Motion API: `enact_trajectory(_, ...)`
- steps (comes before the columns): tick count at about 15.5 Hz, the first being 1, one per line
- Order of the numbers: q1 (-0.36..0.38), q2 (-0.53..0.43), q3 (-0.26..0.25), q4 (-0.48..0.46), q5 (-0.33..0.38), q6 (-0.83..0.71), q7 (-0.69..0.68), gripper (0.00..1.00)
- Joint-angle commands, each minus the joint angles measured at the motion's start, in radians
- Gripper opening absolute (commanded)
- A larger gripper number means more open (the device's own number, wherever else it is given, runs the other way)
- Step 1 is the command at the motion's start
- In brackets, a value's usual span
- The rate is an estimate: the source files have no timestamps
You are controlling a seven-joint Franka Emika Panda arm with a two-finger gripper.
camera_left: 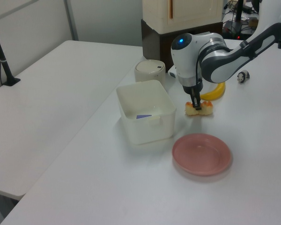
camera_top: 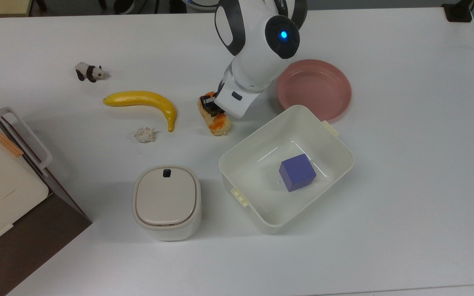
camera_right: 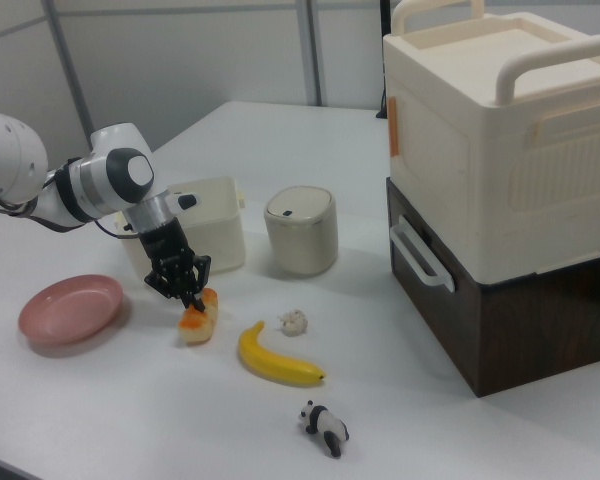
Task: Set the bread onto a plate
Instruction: 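Lift the bread roll and carry it over the pink plate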
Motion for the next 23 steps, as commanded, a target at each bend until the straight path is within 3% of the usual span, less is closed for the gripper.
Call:
enact_trajectory(1, -0.011, -0.072, 0.033, -0.027, -0.018, -0.059, -0.016, 0.15)
enact_trajectory(4, -0.011, -0.131, 0.046, -0.014, -0.002, -0.102, -0.065, 0.15)
enact_trajectory(9, -0.004, -0.224, 0.096, 0.020, 0.152, -0.231, -0.137, 0.15)
enact_trajectory(13, 0.025, -0.281, 0.102, 0.020, 0.277, -0.237, -0.076, 0.15)
enact_trajectory(16, 0.061, -0.286, 0.102, 0.020, 0.330, -0.179, 0.047, 0.15)
enact_trajectory(21, 0.136, -0.242, 0.102, 0.016, 0.330, -0.059, 0.239, 0.16)
enact_trajectory(23, 0.191, -0.203, 0.102, 0.014, 0.296, -0.019, 0.315, 0.16)
